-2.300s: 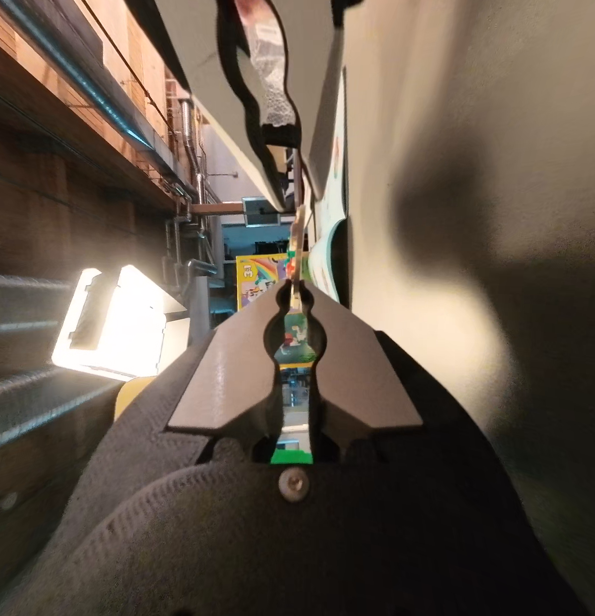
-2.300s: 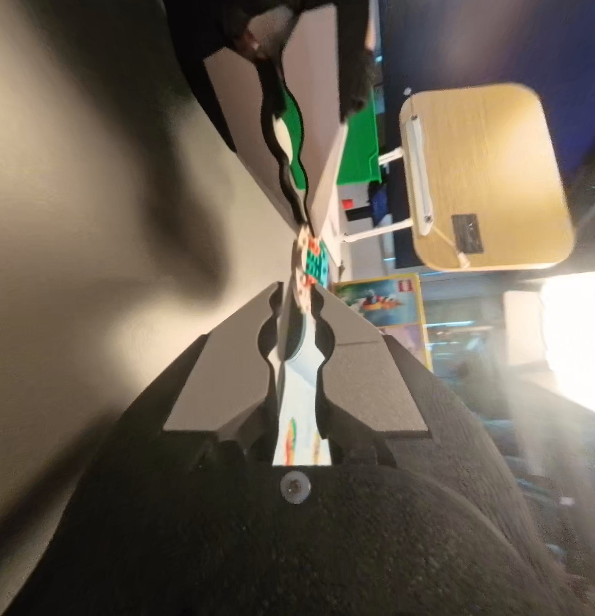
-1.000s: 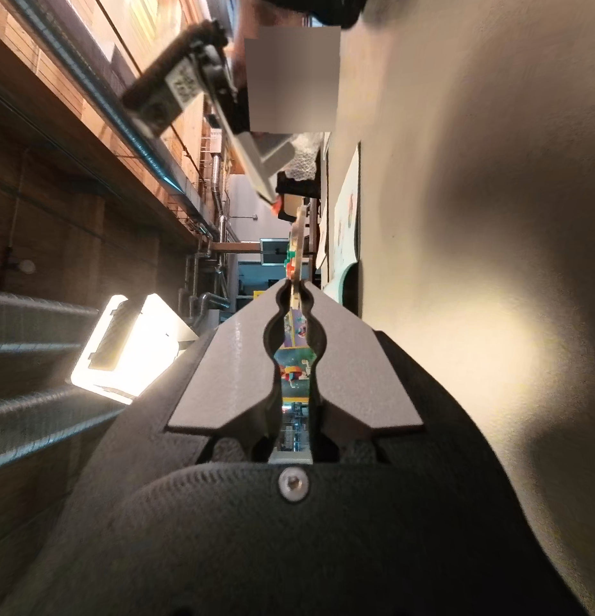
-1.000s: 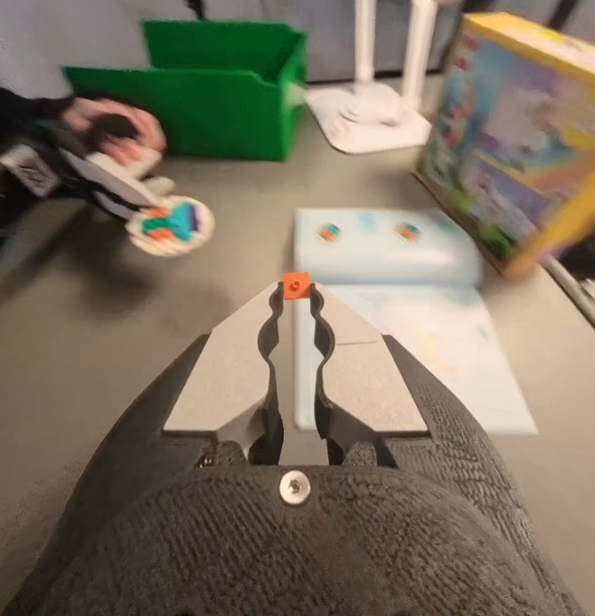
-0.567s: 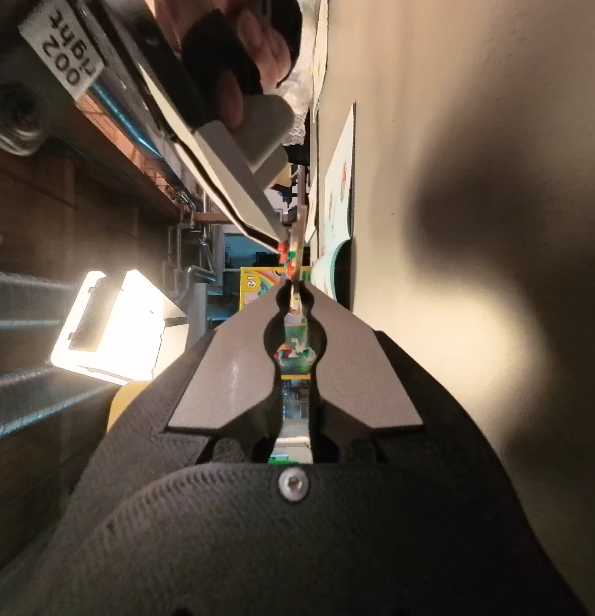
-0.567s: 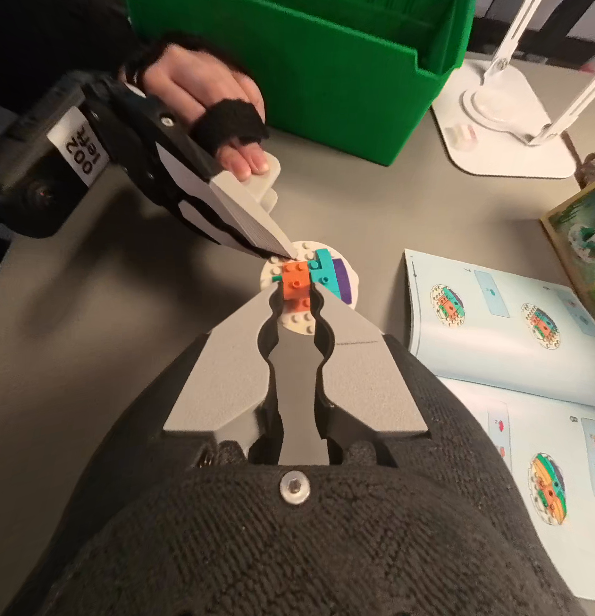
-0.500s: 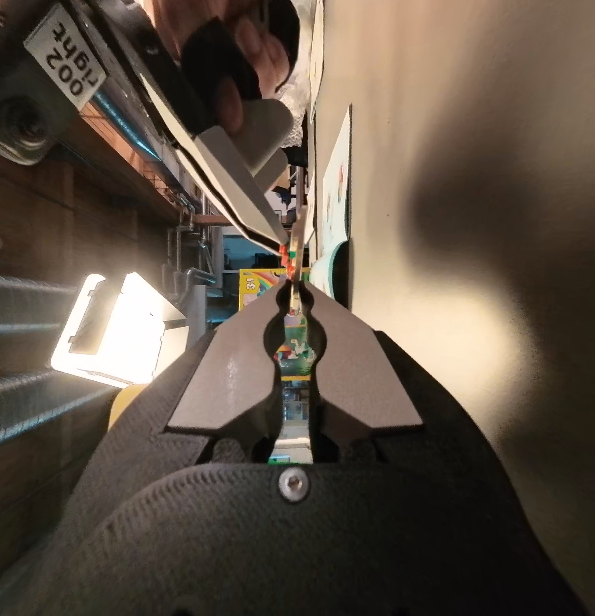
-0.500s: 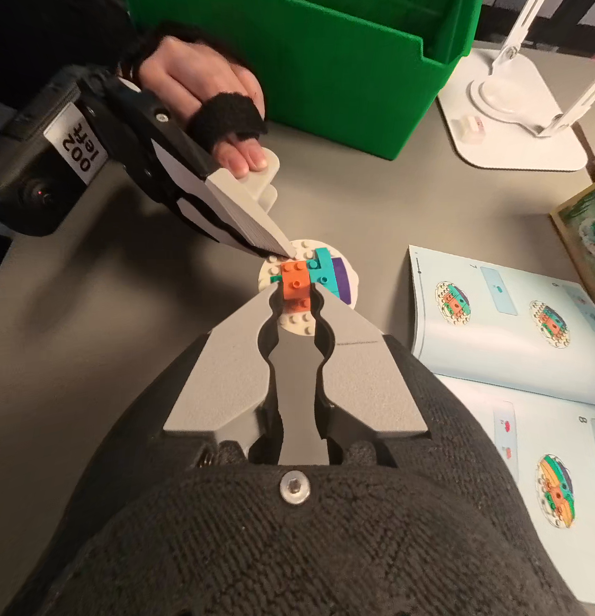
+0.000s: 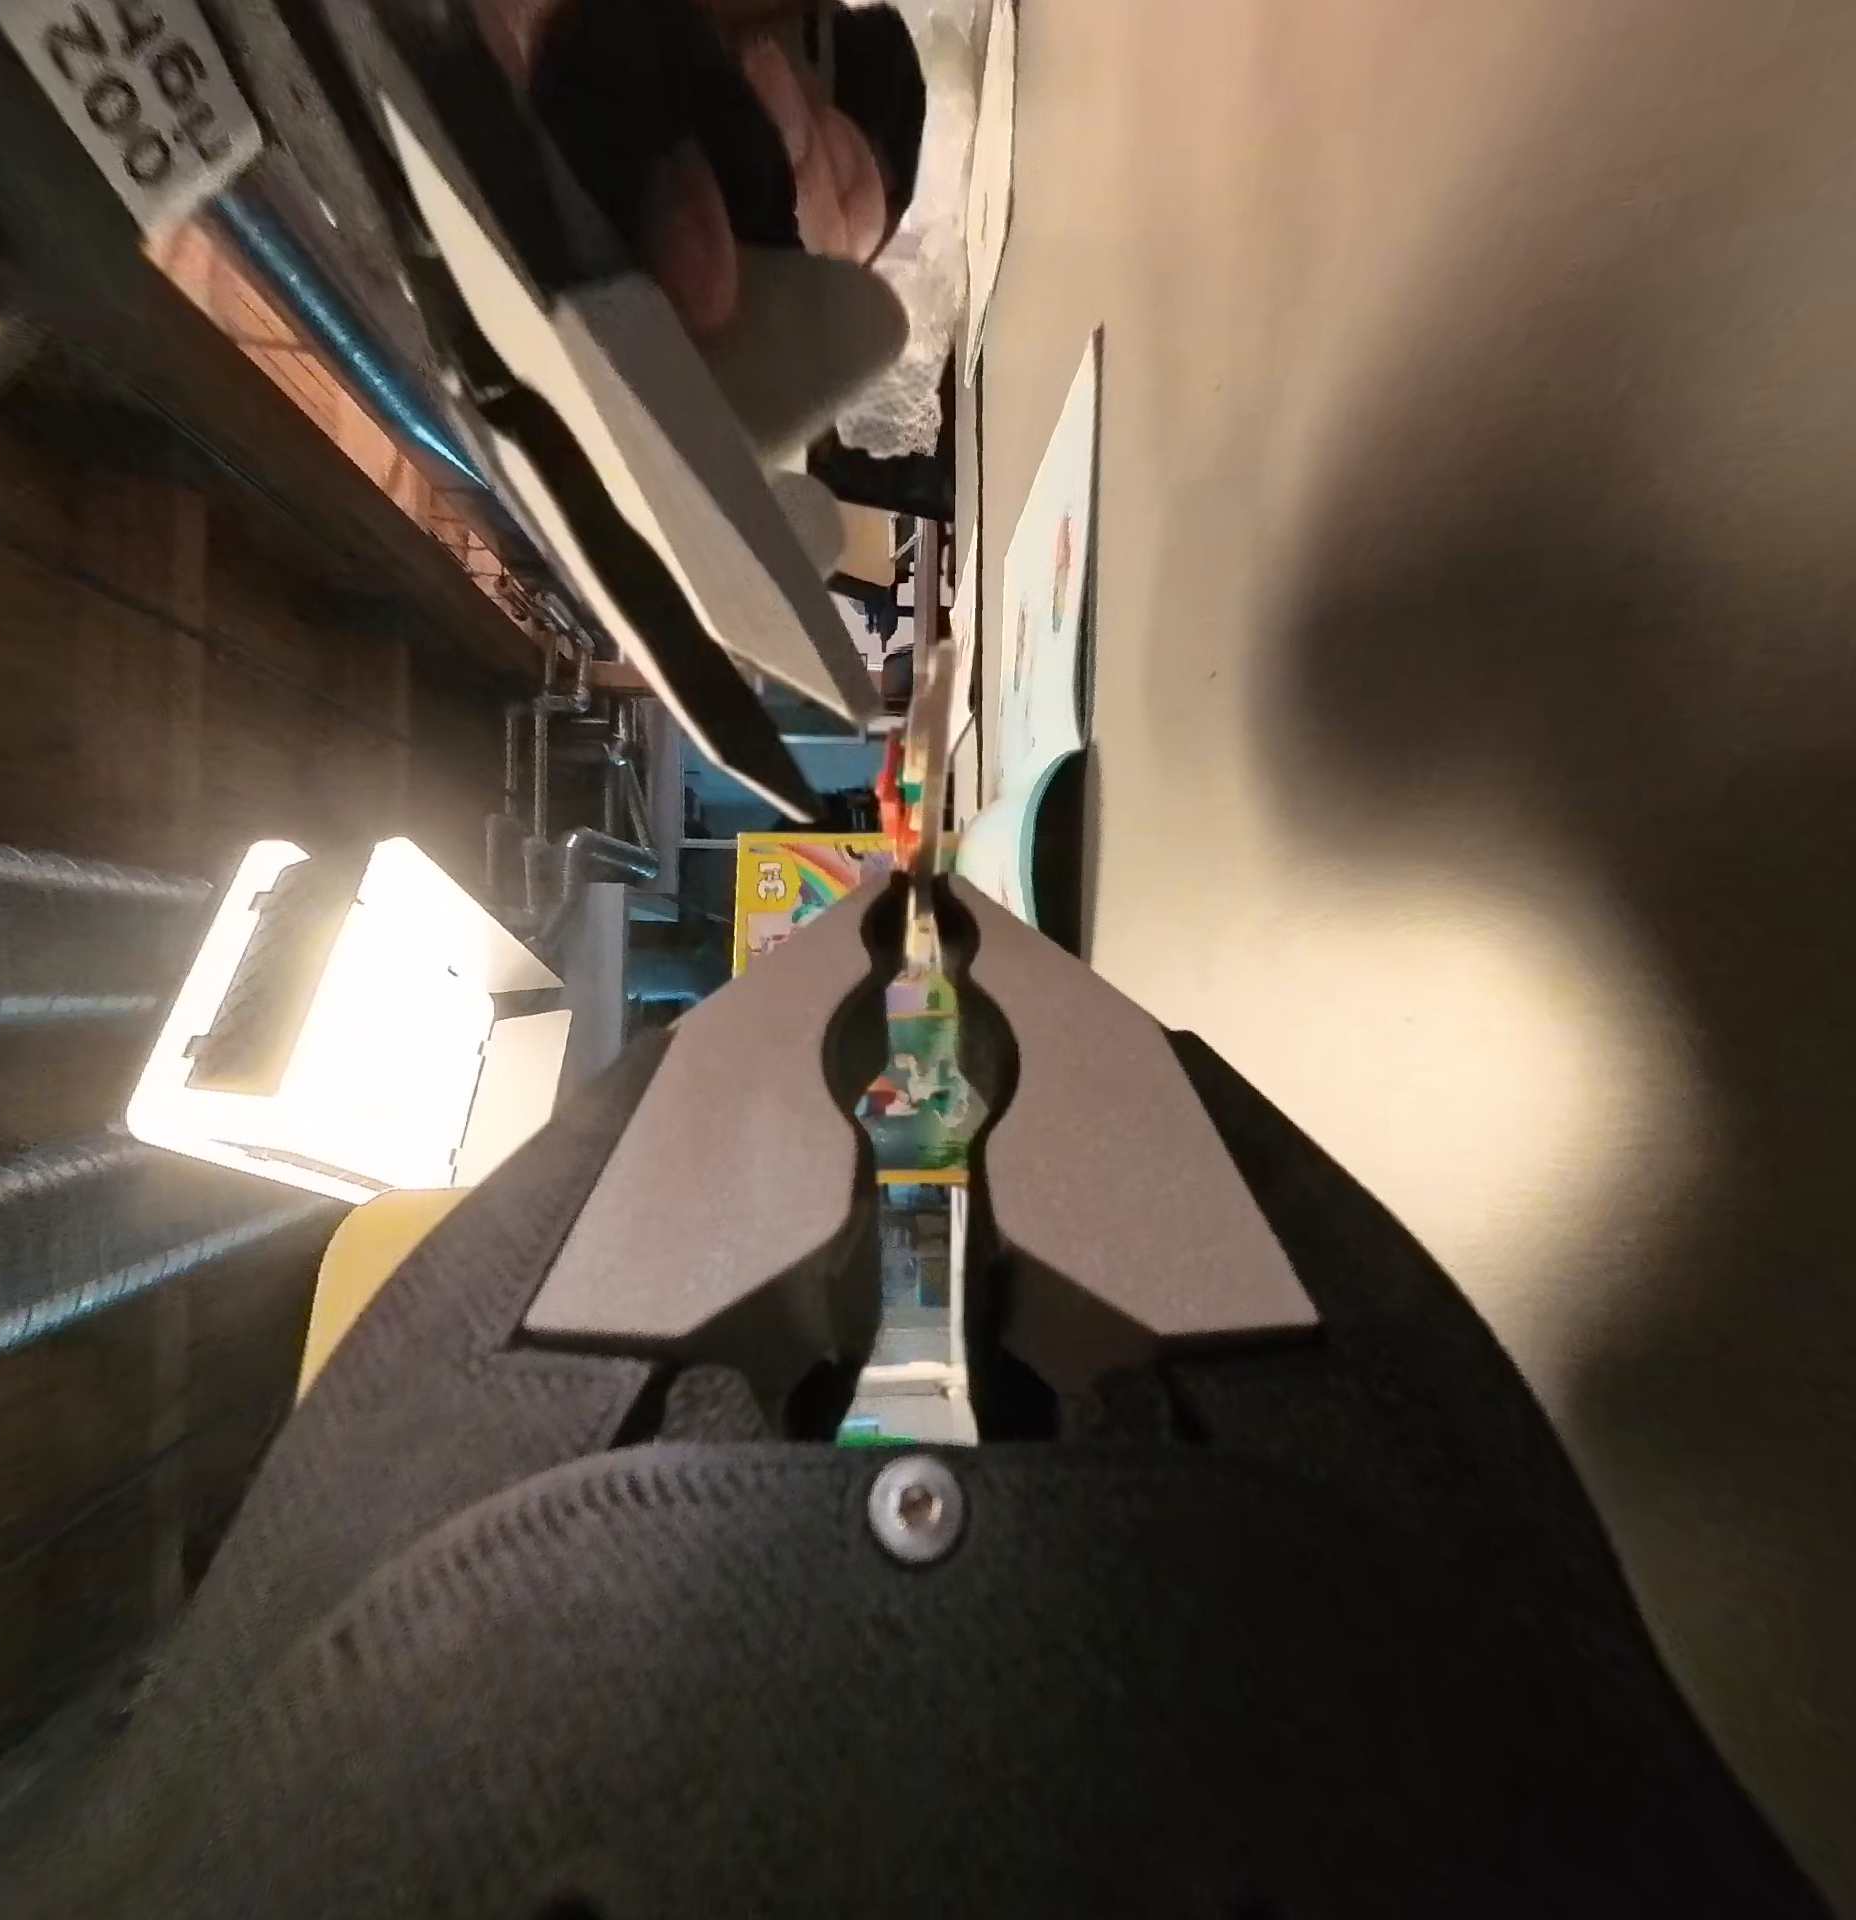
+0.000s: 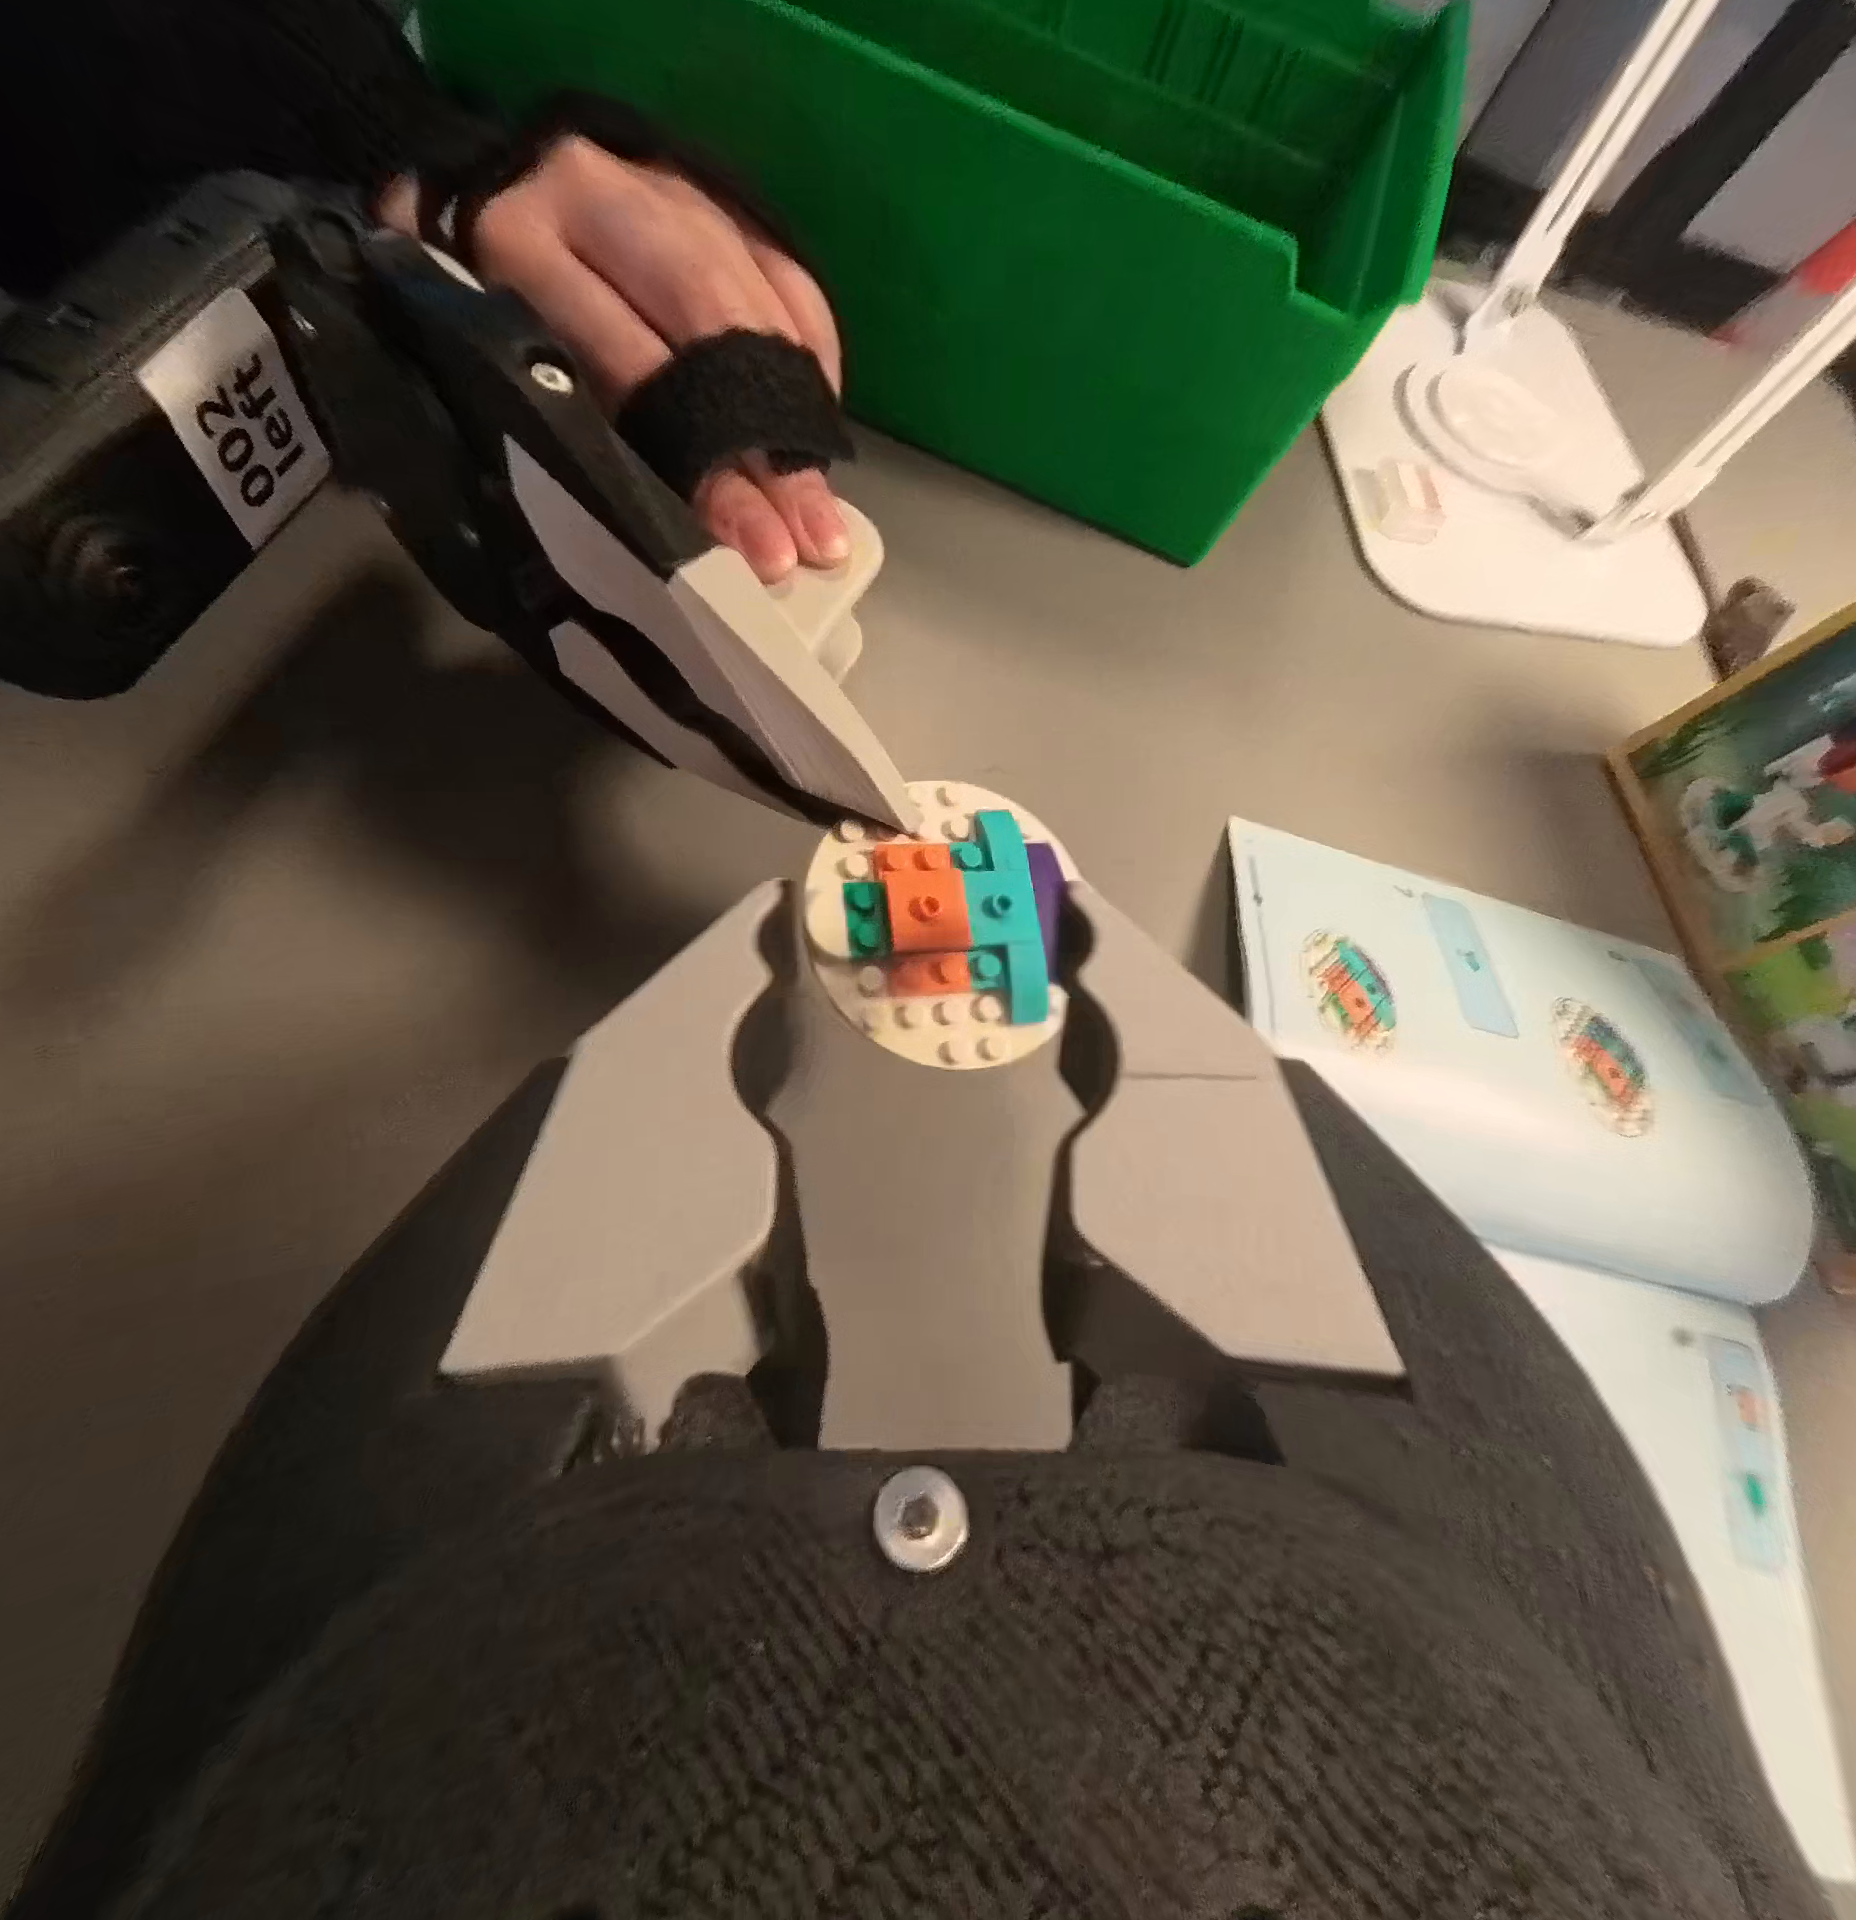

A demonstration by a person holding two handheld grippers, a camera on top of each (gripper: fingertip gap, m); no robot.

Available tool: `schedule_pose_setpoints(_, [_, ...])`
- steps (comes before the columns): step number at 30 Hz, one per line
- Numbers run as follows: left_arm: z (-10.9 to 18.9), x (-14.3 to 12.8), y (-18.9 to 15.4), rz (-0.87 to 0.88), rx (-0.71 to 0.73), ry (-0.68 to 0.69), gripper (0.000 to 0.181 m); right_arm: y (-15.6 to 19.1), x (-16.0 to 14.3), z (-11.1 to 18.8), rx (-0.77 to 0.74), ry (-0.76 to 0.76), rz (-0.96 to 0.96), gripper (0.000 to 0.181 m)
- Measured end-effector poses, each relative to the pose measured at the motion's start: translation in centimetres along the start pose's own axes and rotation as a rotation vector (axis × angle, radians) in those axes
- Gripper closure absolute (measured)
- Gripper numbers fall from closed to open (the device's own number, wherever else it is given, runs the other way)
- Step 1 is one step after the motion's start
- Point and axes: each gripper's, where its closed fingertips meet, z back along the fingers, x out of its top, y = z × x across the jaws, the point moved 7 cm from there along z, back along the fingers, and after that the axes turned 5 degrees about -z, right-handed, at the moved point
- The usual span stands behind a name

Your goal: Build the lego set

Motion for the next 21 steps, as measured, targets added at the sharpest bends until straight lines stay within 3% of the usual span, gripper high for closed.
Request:
schedule_pose_setpoints(2, [-0.1, -0.3, 0.1, 0.023, 0.002, 0.015, 0.178, 0.5, 0.5, 0.3, -0.031, -0.052, 0.105, 0.117])
schedule_pose_setpoints(4, [-0.1, -0.5, 0.3, 0.053, 0.002, 0.030, 0.178, 1.0, 0.2, 0.3, -0.159, -0.061, 0.312, 0.117])
schedule_pose_setpoints(7, [-0.2, -0.8, 0.5, 0.100, -0.003, 0.043, 0.178, 2.2, -1.0, -1.2, -0.378, 0.032, 0.640, 0.127])
schedule_pose_setpoints(10, [-0.2, -0.8, 0.5, 0.114, -0.007, 0.041, 0.178, 2.8, -1.3, -2.6, -0.518, 0.063, 0.819, 0.139])
schedule_pose_setpoints(13, [-0.1, -0.7, 0.5, 0.113, -0.011, 0.038, 0.178, 2.5, -1.1, -3.0, -0.626, 0.074, 0.873, 0.151])
schedule_pose_setpoints(16, [0.0, -0.6, 0.7, 0.118, 0.002, 0.028, 0.178, 2.6, -1.1, -3.0, -0.624, 0.048, 0.860, 0.164])
schedule_pose_setpoints(21, [0.1, -0.6, 0.9, 0.152, -0.002, 0.028, 0.178, 2.6, -1.2, -2.9, -0.672, 0.055, 0.887, 0.165])
